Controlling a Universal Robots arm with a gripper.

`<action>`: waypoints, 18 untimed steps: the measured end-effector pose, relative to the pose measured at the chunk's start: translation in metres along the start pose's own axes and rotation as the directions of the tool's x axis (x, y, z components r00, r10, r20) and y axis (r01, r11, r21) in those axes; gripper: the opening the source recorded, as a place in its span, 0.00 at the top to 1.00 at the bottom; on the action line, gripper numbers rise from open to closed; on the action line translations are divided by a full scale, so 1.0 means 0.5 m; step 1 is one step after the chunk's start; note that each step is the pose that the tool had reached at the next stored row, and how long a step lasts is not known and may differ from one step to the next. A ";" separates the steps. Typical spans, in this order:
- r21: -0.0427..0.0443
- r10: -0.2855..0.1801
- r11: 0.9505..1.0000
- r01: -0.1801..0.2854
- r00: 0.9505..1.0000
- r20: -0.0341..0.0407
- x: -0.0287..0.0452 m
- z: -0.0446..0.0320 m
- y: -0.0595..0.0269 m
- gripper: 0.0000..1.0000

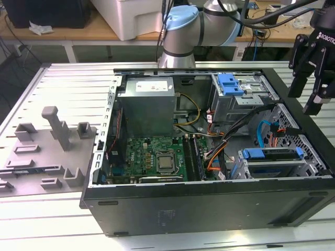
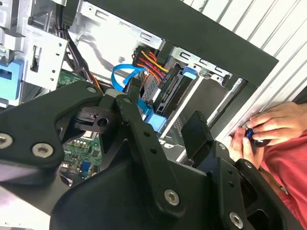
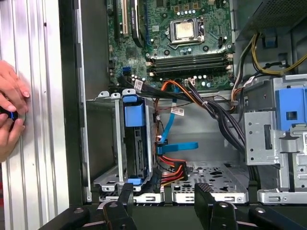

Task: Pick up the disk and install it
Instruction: 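Insert the first disk wire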

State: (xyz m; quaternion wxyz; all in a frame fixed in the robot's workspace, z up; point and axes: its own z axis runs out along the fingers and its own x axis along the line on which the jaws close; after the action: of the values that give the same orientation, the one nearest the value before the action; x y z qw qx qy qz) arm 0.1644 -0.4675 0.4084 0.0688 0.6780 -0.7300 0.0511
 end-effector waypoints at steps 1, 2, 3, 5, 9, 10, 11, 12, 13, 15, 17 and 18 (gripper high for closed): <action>-0.001 0.003 1.000 -0.003 1.000 -0.002 -0.001 0.001 0.000 0.38; -0.001 0.006 1.000 -0.006 1.000 -0.004 -0.001 0.003 0.000 0.38; -0.002 0.011 1.000 -0.011 1.000 -0.005 -0.002 0.005 0.000 0.38; -0.004 0.025 1.000 -0.025 1.000 -0.005 -0.003 0.013 -0.001 0.38; -0.013 0.076 0.997 -0.076 0.997 -0.005 -0.005 0.022 -0.003 0.38; -0.017 0.095 0.995 -0.095 0.995 -0.005 -0.005 0.025 -0.003 0.38; -0.019 0.105 0.994 -0.105 0.994 -0.005 -0.005 0.026 -0.006 0.38; -0.021 0.106 0.994 -0.106 0.994 -0.006 -0.006 0.027 -0.009 0.38; -0.024 0.105 0.994 -0.105 0.994 -0.008 -0.007 0.028 -0.013 0.38; -0.039 0.102 0.994 -0.104 0.994 -0.032 -0.010 0.030 -0.021 0.38; -0.051 0.100 0.993 -0.102 0.994 -0.053 -0.012 0.031 -0.023 0.38; -0.057 0.098 0.993 -0.102 0.993 -0.065 -0.013 0.031 -0.024 0.38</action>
State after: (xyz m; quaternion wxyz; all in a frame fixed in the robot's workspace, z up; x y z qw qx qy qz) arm 0.1762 -0.4645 0.3917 0.1094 0.6362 -0.7619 0.0537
